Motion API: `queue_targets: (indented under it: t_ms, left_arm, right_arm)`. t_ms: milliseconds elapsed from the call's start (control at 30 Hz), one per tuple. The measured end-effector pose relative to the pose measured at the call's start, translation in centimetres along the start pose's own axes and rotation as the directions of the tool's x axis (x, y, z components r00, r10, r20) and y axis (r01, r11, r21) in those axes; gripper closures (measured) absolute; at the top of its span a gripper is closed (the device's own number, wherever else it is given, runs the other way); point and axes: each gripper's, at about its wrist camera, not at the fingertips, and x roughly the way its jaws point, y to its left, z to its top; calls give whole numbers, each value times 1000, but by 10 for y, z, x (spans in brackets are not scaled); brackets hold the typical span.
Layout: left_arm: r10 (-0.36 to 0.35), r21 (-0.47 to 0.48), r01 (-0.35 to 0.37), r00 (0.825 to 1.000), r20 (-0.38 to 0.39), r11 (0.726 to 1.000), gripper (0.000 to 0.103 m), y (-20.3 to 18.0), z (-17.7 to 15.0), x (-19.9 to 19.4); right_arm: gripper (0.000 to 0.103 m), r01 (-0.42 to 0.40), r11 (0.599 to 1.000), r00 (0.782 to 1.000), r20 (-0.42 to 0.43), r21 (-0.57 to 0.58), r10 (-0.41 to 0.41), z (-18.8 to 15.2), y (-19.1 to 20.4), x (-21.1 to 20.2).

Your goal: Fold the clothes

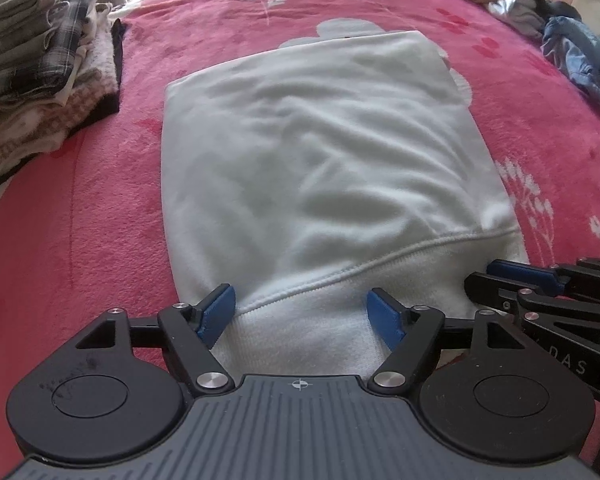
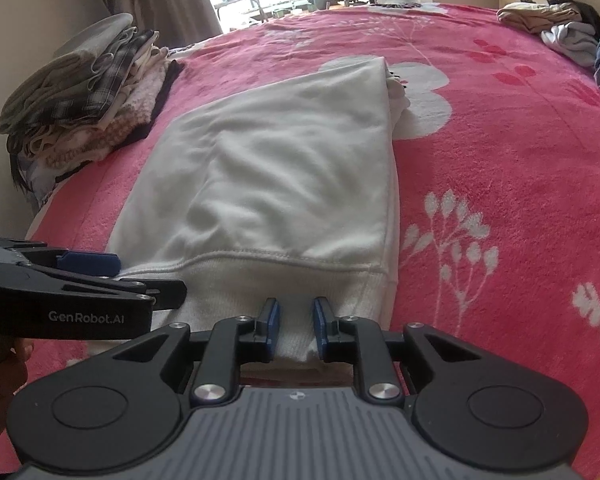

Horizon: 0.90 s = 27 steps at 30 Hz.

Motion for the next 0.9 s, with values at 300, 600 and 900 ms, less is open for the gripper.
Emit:
queue_targets:
  t_ms: [300,600,900]
  left_arm:
    - [26,-3,-26,1000,-4,1000,22,-3,0,0]
    - [44,-22,-44,999,-15,999,14,0,-1,2]
    - [52,-23,-53,998,-20,998,12,-1,-1,2]
  right_arm:
    - [82,-10,1000,1000,-1,13,10,-2,-3,0]
    - [82,-14,1000,1000,-1,18,14,-2,-3,0]
    - [82,-13,1000,1000,-1,19,13,-2,-3,0]
